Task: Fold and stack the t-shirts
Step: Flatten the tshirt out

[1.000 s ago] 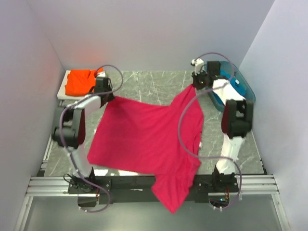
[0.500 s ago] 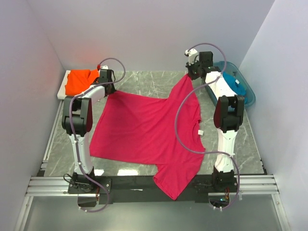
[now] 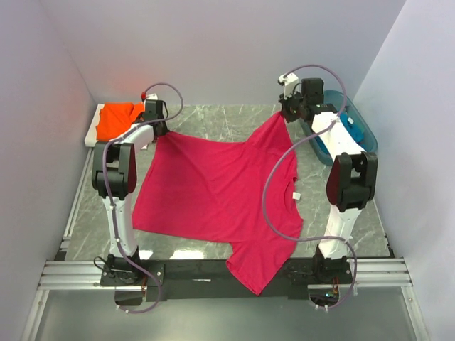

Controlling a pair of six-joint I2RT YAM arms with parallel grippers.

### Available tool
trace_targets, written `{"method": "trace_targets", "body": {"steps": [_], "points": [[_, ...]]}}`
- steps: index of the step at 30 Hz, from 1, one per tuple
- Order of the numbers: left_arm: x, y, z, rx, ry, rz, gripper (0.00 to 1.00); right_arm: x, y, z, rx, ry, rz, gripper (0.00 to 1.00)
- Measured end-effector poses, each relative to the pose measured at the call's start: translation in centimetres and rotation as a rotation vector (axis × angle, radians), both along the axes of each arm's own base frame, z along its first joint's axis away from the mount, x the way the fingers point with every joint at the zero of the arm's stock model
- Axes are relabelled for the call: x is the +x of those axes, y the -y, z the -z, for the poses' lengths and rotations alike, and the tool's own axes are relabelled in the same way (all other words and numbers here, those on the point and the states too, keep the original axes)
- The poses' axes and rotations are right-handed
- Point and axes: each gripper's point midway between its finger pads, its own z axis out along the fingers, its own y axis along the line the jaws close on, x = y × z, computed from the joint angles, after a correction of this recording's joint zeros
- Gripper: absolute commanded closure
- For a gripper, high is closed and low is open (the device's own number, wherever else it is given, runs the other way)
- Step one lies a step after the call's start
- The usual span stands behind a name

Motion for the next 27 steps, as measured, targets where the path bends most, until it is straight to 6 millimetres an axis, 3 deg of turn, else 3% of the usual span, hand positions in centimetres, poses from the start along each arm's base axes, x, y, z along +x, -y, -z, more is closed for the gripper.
{"method": "trace_targets", "body": {"steps": [3,8,15,23,27], "points": [[0.1,-0.3,0.0,-0.001,0.006,-0.005,1.00,0.2,-0.1,-0.7,0.009,0.020,0.001,1.00],[-0.4,-0.7,1.0,-0.001,-0.007,-0.006,1.00,-0.2,-0.2,0.1,0.019,-0.001,0.003,1.00],[-0.7,-0.5,1.5,-0.009,-0.003,0.034,1.00,-2.4,-0.5,1.4,0.035,-0.049,-0.018,1.00],[-1.1,-0.6,-0.4,-0.008,0.047,0.050,1.00,-4.8,-0.7,-1.3,0.052,-0.004,-0.046,1.00],[-0.9,-0.6,-1.6,-0.016,0.075,0.057,1.00,-5.8,-0.9,-1.6,0.061,0.001,-0.058,1.00]]}}
